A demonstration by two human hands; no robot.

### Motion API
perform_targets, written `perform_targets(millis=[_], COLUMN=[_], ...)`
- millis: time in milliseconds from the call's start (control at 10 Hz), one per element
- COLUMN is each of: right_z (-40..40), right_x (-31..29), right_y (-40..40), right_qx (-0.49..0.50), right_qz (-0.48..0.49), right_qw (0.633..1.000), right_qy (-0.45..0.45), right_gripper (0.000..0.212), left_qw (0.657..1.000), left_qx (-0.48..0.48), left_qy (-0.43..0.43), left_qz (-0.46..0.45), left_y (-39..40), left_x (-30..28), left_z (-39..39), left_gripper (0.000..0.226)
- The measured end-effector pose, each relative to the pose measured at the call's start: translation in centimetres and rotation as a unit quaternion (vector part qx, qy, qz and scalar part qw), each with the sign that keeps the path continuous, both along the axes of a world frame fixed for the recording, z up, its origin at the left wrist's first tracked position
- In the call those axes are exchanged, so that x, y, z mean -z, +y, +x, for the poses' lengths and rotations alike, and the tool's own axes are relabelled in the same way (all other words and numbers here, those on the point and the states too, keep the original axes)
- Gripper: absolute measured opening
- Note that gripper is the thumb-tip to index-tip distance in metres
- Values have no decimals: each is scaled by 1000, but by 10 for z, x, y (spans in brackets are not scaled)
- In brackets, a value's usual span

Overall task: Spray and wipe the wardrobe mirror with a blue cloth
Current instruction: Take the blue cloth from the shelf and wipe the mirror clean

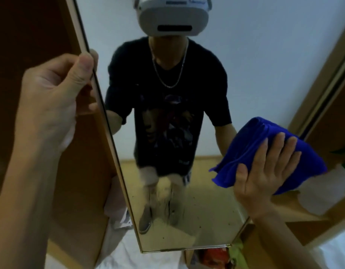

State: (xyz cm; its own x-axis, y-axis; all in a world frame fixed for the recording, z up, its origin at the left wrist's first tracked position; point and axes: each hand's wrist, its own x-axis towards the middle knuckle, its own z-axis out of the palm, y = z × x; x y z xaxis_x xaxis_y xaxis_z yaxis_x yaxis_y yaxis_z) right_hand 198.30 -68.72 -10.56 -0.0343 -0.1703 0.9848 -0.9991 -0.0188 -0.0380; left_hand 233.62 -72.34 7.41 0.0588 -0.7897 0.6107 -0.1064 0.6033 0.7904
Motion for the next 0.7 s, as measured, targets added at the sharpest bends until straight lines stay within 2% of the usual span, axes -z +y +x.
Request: perform_targets(millis=[100,200,400,500,700], right_z=[44,82,190,213,170], right_x=[-11,-22,-21,-15,-10], right_y=[-2,-1,-2,0,7], right_qx=[1,-16,-106,-121,-117], right_qz=[-11,7,64,85,99], right_qw=[994,991,991,986,974], right_qy=[-111,-130,41,79,164], right_gripper=[61,63,62,62,63], left_qw=[1000,999,997,996,996], left_qx=[0,39,57,59,46], left_qy=[8,11,27,16,29], left_qz=[-3,6,54,62,67], left_y=[22,40,42,45,48], left_x=[-10,-13,-18,-18,-18], left_z=[-14,-25,-22,-22,-29], left_gripper=[30,21,19,22,24])
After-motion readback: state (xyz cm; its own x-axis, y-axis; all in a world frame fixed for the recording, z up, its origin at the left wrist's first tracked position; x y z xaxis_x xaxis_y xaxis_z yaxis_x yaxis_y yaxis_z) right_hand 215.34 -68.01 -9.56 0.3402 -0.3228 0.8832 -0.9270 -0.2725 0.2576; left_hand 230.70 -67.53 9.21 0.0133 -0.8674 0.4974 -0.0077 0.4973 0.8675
